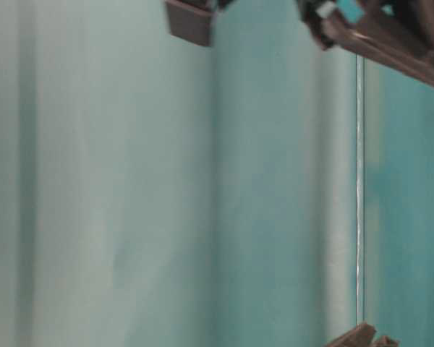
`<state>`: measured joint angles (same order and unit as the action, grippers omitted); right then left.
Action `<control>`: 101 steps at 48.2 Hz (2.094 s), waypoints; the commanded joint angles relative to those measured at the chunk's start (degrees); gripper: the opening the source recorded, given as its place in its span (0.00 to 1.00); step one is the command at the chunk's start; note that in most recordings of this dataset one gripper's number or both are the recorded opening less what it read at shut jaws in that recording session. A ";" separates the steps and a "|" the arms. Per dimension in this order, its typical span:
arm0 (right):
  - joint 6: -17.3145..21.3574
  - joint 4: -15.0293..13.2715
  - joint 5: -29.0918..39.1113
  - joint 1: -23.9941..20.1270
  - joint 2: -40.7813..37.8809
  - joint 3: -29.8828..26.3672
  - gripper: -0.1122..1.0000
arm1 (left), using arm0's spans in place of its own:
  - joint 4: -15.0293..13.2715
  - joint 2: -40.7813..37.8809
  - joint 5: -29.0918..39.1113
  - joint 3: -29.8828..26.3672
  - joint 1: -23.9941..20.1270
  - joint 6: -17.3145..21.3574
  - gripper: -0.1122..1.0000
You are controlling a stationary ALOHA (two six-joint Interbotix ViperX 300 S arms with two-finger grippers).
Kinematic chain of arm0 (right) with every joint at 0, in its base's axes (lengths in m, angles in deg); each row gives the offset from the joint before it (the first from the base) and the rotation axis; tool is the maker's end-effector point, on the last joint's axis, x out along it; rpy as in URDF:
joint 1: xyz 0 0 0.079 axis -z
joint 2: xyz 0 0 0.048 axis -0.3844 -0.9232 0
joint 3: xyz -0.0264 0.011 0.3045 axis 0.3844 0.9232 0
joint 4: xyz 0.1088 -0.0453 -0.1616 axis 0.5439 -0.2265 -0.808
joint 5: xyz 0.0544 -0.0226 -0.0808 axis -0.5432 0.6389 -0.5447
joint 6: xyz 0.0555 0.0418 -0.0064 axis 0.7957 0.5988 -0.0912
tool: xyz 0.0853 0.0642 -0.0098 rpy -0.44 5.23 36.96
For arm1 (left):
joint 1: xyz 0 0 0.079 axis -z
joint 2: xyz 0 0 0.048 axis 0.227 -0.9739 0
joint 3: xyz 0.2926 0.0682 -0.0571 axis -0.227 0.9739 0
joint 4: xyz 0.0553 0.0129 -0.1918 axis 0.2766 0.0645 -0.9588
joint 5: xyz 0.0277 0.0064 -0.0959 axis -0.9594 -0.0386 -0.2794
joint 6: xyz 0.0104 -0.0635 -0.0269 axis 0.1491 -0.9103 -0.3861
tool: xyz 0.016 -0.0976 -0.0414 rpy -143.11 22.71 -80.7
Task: Insert the wire into the hole on the right side and pull it with the left arm.
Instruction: 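Lift the wire with the right gripper and carry it toward the rail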
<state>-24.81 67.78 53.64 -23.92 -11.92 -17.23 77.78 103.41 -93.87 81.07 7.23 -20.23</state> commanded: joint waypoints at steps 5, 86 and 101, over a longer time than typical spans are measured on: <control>-0.44 0.00 3.16 0.09 7.12 0.00 0.12 | -0.09 0.53 -0.44 -2.64 0.53 -0.62 0.93; -14.06 26.02 -36.91 -18.11 1.58 15.03 0.12 | -0.79 -22.50 -41.75 -2.29 12.39 -6.86 0.93; -23.73 40.52 -39.81 -28.65 -4.13 9.76 0.12 | -1.14 -24.87 -42.89 -4.04 14.94 -8.17 0.93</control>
<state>-48.45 107.42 14.53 -51.17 -15.53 -5.80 76.81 78.28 -136.14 77.99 21.56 -28.23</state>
